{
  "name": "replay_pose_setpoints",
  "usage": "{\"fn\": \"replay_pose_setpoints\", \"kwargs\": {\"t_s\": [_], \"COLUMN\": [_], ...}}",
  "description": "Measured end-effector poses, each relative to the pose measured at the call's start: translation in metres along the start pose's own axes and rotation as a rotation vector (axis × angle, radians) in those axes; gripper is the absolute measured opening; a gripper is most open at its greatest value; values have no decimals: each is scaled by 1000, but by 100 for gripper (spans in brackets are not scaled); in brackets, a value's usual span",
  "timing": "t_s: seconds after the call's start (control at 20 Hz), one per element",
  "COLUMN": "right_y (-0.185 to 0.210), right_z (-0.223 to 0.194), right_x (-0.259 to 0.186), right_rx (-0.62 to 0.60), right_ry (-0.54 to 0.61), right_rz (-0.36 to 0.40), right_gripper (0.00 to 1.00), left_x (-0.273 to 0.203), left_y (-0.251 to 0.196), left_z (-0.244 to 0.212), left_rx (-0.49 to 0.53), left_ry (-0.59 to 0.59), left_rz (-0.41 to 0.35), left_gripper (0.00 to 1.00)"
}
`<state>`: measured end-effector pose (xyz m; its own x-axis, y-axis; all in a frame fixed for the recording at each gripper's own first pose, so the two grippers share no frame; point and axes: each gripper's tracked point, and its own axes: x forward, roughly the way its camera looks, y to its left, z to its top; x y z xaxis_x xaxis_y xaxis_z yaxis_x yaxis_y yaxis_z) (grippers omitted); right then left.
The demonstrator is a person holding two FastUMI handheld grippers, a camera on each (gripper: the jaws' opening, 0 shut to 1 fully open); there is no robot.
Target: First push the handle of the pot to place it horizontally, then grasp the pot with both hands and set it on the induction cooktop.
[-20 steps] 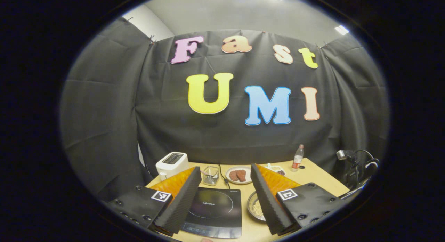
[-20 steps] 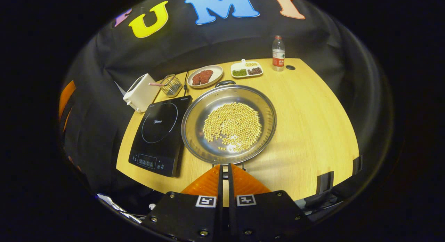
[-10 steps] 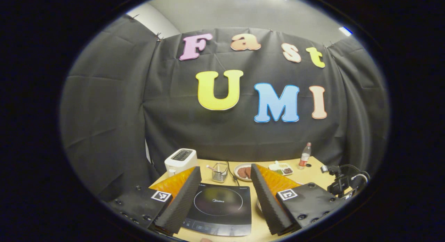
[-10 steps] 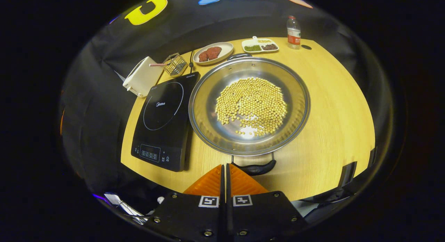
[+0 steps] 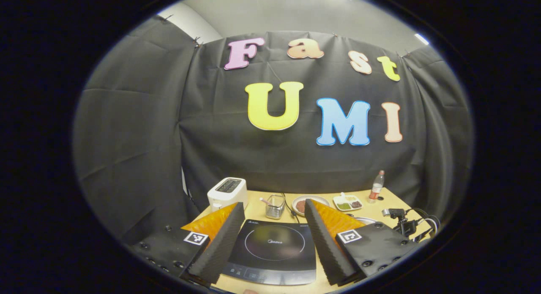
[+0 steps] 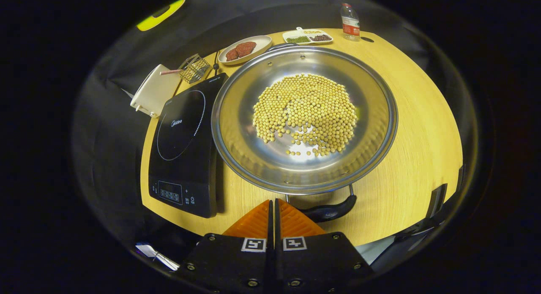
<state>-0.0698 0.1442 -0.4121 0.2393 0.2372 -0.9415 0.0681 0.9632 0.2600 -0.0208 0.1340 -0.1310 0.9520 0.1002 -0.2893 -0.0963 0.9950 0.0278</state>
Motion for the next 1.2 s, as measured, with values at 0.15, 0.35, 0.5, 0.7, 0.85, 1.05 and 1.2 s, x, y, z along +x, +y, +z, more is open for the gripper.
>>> {"fn": "replay_pose_setpoints", "kwargs": {"t_s": [0.15, 0.35, 0.5, 0.7, 0.85, 1.05, 1.2], "right_y": [2, -5, -19, -34, -43, -63, -81], "right_z": [2, 6, 8, 10, 8, 10, 13], "right_x": [8, 13, 11, 9, 6, 2, -3], "right_rx": [43, 142, 178, 195, 196, 153, 135], "right_ry": [-6, -19, -34, -40, -34, -22, -9], "right_rz": [-4, -6, -25, -31, -15, -18, -10], "right_gripper": [0, 0, 0, 0, 0, 0, 0], "left_x": [5, 13, 21, 26, 30, 27, 28], "left_y": [5, 3, -4, -22, -42, -75, -105], "left_z": [0, 1, -3, -8, -9, -8, -15], "left_rx": [-4, -5, -7, -4, 10, 11, 25], "left_ry": [6, 3, 13, 35, 47, 57, 67], "left_rz": [-17, -57, -88, -119, -127, -127, -131], "left_gripper": [97, 93, 92, 96, 92, 92, 92]}}
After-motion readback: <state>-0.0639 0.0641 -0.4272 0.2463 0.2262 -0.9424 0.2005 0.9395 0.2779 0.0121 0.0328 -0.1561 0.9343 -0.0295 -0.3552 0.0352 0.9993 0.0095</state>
